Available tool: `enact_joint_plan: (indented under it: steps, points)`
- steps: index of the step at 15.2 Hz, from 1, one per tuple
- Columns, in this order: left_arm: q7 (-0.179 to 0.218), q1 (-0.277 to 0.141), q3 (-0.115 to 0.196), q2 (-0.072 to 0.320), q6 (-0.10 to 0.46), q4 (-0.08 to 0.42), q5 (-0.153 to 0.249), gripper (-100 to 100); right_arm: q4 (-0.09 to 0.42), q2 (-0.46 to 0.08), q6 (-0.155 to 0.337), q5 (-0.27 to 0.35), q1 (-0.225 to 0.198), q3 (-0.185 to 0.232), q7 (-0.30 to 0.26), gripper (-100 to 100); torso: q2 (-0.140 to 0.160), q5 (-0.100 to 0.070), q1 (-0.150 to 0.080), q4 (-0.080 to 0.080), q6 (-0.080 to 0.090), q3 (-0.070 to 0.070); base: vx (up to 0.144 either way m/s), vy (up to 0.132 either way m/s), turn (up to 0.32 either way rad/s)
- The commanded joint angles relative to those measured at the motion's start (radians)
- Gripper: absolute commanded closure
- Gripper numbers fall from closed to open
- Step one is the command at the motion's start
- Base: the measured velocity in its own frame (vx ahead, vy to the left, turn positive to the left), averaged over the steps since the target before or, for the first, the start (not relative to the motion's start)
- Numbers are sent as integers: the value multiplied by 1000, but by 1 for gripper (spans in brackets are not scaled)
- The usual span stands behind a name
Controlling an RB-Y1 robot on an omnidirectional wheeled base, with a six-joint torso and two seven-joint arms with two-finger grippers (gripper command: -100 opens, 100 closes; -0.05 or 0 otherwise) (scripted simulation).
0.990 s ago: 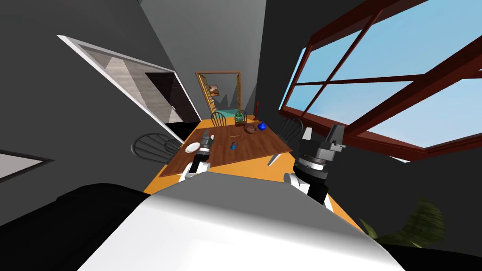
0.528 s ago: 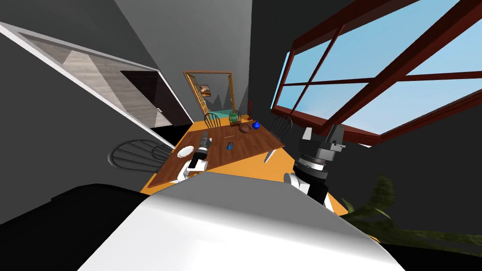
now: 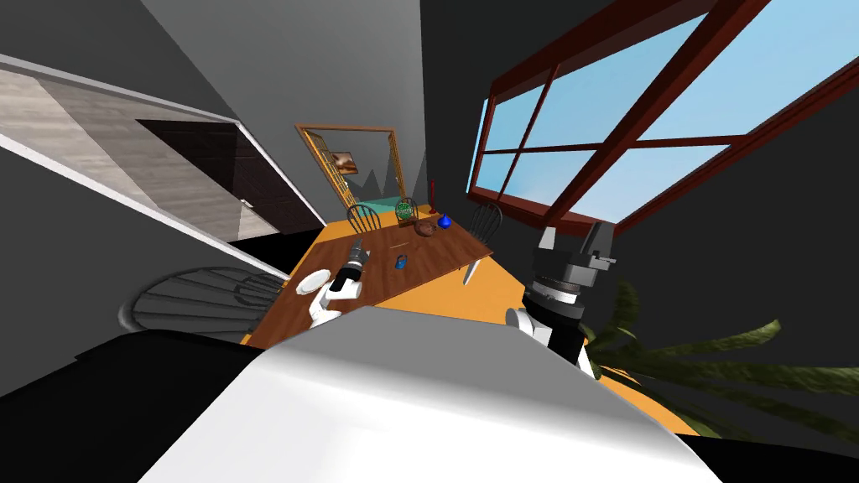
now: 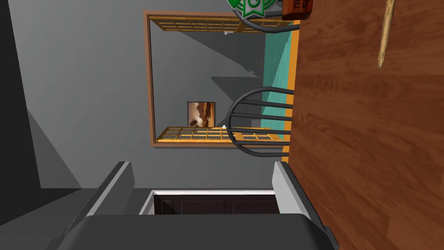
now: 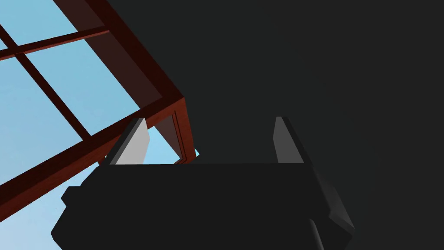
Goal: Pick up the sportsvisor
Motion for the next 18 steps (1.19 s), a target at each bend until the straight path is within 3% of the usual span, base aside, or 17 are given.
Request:
enact_joint_plan:
  steps: [1,2,3,5,6,8,9,11,12,14,15,17,18]
  points:
    - [29,-14,22,11,50,50,9,-100,0,0,0,0,0,0,0,0,0,0,0,0,0,0,-23,6,-259]
    - [29,-14,22,11,51,54,9,-100,0,0,0,0,0,0,0,0,0,0,0,0,-1,0,-17,7,-52]
    - [63,-38,51,31,81,96,22,-100,0,0,0,0,0,0,0,0,0,0,0,0,-1,0,-18,-2,-195]
    - [63,-38,51,31,105,105,22,-100,0,0,0,0,0,0,0,0,0,0,0,0,0,0,-15,4,-185]
    - [98,-64,82,51,139,153,35,-100,0,0,0,0,0,0,0,0,0,0,0,0,-1,0,-12,1,-270]
    - [98,-64,82,51,160,158,35,-100,0,0,0,0,0,0,0,0,0,0,0,0,-1,0,-12,7,-176]
    - [134,-89,112,70,193,190,49,-100,0,0,0,0,0,0,0,0,-1,0,0,0,-1,0,-11,2,-233]
    - [134,-89,112,70,215,211,49,-100,0,0,0,0,0,0,0,0,-1,0,0,0,0,-1,-10,8,-184]
    - [170,-115,143,89,247,254,62,-100,0,0,0,0,0,0,0,0,-1,0,0,0,-1,-1,-8,3,-249]
    - [170,-115,143,89,272,266,62,-100,0,0,0,0,0,0,0,0,-1,0,0,0,-1,-1,-9,7,-191]
    - [207,-141,174,107,297,311,76,-100,0,0,0,0,0,0,0,0,-1,0,0,0,-1,-1,-9,4,-259]
    - [207,-141,174,107,329,320,76,-100,0,0,0,0,0,0,0,0,-1,0,0,0,-1,-1,-8,11,-165]
    - [243,-167,206,126,357,359,90,-100,0,0,0,0,0,0,0,0,-1,0,1,0,-1,-1,-5,8,-229]
